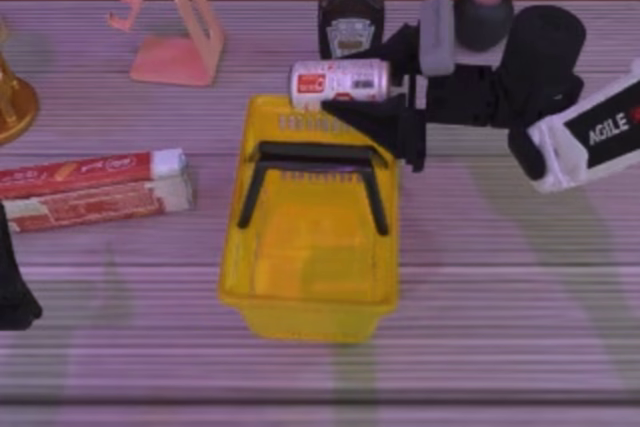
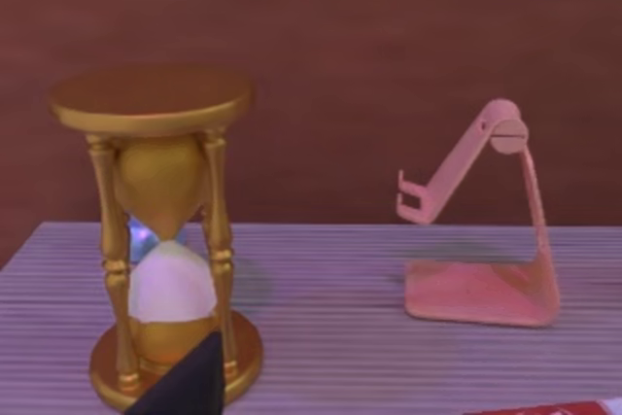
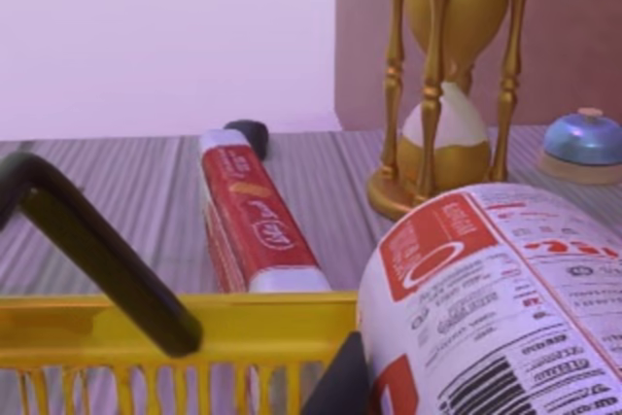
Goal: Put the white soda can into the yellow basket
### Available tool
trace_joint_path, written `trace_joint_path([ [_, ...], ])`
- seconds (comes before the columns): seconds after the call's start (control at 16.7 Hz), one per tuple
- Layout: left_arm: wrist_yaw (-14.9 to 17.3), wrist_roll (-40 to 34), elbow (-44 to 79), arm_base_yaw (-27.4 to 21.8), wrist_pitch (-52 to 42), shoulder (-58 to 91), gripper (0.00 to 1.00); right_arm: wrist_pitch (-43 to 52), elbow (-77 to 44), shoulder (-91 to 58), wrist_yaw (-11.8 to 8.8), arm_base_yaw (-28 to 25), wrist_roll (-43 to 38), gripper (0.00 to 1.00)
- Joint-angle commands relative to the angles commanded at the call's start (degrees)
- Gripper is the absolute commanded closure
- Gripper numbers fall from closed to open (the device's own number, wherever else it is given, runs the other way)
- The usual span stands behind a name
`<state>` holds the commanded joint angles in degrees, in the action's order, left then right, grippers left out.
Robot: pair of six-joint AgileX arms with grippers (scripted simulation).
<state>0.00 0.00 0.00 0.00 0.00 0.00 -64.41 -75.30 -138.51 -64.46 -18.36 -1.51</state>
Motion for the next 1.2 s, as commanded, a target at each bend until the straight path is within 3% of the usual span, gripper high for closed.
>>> trace_joint_path([
  [0.48, 0.0, 0.0, 0.0, 0.0, 0.0, 0.0, 0.00, 0.0, 0.0, 0.0, 0.0, 0.0, 0.0, 0.02],
  [1.2, 0.4, 0.8, 0.9, -0.5, -1.4, 1.6, 0.00, 1.1, 1.0, 2.1, 0.9, 0.4, 0.3, 0.00],
])
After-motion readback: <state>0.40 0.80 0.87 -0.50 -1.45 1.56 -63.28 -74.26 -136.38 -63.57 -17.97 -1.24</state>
